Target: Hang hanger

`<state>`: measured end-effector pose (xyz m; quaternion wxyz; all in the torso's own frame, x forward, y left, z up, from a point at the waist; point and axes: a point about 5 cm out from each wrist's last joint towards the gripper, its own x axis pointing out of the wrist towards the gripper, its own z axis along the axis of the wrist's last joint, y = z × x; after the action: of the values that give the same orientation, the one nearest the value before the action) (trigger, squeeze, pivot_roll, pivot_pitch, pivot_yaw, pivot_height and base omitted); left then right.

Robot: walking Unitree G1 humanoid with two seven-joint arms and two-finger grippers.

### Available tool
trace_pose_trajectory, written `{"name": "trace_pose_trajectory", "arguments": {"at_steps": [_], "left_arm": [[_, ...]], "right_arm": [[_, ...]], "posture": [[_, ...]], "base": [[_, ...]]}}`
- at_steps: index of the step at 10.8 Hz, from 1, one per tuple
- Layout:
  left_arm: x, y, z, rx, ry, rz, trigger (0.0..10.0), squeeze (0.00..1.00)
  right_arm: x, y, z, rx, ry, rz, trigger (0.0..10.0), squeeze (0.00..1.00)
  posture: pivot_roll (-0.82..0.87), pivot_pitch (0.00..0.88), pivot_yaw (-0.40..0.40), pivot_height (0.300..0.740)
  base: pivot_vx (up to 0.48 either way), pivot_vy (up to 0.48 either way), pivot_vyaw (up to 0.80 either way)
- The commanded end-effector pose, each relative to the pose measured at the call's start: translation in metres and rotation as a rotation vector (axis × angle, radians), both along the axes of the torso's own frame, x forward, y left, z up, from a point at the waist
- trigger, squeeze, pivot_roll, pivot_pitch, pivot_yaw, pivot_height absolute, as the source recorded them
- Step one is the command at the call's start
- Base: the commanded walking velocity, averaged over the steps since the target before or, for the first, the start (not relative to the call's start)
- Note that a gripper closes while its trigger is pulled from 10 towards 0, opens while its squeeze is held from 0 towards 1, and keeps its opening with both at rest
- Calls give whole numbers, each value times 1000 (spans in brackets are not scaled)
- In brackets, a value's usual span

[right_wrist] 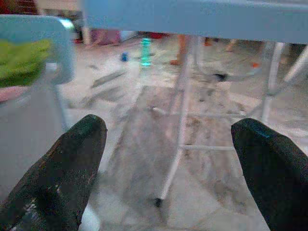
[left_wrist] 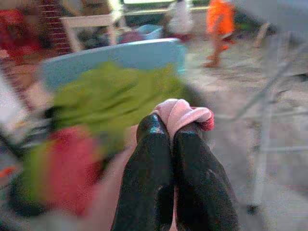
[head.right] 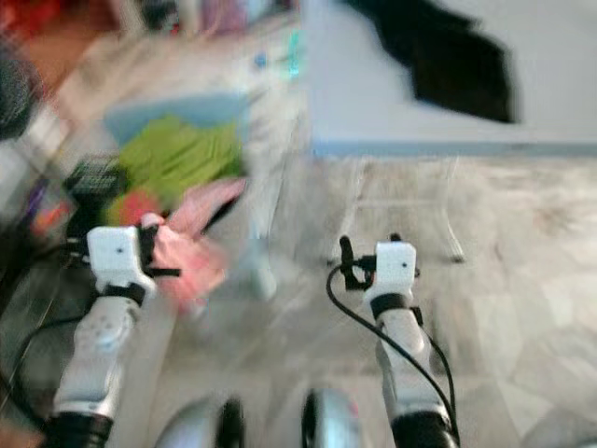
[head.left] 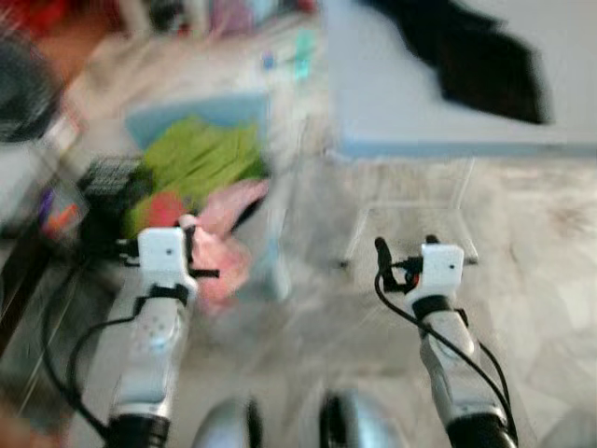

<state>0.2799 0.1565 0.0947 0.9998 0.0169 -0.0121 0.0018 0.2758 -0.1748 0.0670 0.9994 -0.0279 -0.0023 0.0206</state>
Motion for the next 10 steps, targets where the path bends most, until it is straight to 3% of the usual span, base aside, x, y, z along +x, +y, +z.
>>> {"name": "trace_pose_trajectory", "arguments": {"at_steps": [1,3,10], "left_arm": [[0,-11,1,2,9,-27,10000,0],[-1,-15,2,2,7,-43,10000,0],[3,-14,3,19,5,-45,10000,0]], "right_arm": [[-1,-10,-2,-10,14,-33,10000,0],[4,-9,1,-15,9,-29,10000,0],[2,-10,0,-29,7,-24,10000,0]], "posture": [[-6,237,7,740],[-2,239,-2,740],[-14,225,-3,740]], "base": [[0,0,-413],[0,0,0],[0,-480,0]]}}
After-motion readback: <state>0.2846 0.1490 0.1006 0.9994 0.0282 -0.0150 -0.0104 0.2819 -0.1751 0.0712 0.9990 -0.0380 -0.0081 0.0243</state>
